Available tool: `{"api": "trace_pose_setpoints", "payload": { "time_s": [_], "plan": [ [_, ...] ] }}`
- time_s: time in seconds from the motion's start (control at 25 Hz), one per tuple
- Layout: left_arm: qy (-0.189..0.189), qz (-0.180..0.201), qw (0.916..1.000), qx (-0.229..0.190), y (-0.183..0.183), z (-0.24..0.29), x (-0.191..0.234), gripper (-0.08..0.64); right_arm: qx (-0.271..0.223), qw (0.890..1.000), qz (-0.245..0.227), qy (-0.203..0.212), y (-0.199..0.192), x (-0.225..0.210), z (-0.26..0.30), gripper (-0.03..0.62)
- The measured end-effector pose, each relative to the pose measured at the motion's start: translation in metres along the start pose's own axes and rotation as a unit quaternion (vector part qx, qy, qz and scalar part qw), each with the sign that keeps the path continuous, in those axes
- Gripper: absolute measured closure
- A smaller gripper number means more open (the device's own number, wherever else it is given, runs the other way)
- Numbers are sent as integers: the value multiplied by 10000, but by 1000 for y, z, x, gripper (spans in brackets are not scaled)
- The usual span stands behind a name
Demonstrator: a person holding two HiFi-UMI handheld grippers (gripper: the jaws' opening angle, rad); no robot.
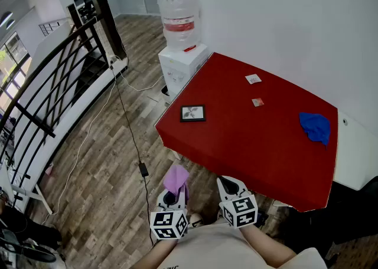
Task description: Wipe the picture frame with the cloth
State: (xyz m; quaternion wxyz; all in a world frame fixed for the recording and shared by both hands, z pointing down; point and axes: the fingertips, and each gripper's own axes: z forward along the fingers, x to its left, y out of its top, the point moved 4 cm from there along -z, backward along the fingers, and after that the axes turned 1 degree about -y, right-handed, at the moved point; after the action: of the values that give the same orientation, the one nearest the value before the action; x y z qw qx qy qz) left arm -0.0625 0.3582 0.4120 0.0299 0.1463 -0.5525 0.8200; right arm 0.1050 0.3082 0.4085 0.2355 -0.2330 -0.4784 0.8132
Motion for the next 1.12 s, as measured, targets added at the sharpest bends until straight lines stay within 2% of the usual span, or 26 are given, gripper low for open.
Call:
{"api": "trace_pose_setpoints", "payload": {
  "time_s": [0.32, 0.6, 0.8, 1.12],
  "plan": [
    [15, 26, 10000, 69, 6, 7, 27, 503, -14, 10000, 82, -4, 5, 18, 18, 589],
    [69, 121, 9999, 77, 15, 33, 42, 503, 125, 9998, 113, 61, 16, 9, 55, 589],
    [195, 65, 9997, 165, 25, 79, 61, 503, 273, 9995, 56, 152, 35, -14, 105, 589],
    [383, 88, 9991, 137, 69, 163, 79, 503, 307, 9987, -80, 406, 85, -62, 182, 589]
  ]
}}
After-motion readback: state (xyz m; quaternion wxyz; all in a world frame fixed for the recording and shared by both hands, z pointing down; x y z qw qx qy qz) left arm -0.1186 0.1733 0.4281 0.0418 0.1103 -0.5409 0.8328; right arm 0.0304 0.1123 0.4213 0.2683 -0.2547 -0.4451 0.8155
